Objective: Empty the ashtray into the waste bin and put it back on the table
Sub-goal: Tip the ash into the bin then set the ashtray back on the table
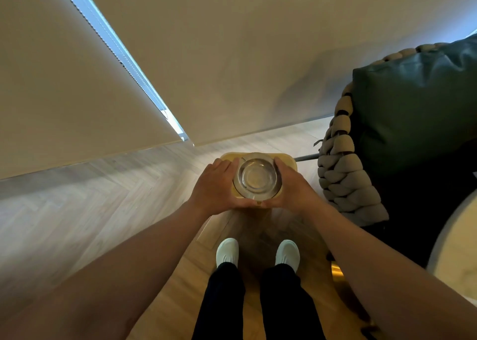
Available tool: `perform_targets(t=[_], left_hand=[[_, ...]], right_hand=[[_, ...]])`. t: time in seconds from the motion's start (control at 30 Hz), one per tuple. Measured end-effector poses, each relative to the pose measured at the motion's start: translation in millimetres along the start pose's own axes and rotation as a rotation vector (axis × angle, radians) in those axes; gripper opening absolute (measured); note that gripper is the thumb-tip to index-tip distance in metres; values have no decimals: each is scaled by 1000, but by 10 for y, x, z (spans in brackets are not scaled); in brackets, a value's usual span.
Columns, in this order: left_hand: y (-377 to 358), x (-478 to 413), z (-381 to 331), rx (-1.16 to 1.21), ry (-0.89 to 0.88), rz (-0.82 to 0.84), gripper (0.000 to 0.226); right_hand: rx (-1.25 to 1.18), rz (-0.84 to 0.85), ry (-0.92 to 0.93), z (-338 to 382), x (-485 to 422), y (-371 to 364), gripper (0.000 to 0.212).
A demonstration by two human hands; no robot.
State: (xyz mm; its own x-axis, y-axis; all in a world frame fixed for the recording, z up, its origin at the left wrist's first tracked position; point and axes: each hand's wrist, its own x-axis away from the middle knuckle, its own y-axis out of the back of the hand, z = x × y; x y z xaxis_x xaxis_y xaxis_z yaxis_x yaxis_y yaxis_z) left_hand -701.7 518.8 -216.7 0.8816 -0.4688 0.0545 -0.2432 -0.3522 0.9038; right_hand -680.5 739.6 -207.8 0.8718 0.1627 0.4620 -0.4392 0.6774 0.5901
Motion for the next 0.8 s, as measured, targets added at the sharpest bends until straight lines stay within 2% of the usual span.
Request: perform_targets(t=[0.17,0.37,0.63,0.8], left_hand=[[352,119,-139,20,42,80,114],[814,261,-323,12,96,170,128],[1179,575,-483,66,64,102,113],[1200,775,-509,83,73,148,109]], right_hand=[[-41,-48,74,308,280,130,108],[-17,-68,92,716,623,321,101],[-5,-51,93,1085,1021,402,107],[35,-11,-3,1136,1232,266,111]])
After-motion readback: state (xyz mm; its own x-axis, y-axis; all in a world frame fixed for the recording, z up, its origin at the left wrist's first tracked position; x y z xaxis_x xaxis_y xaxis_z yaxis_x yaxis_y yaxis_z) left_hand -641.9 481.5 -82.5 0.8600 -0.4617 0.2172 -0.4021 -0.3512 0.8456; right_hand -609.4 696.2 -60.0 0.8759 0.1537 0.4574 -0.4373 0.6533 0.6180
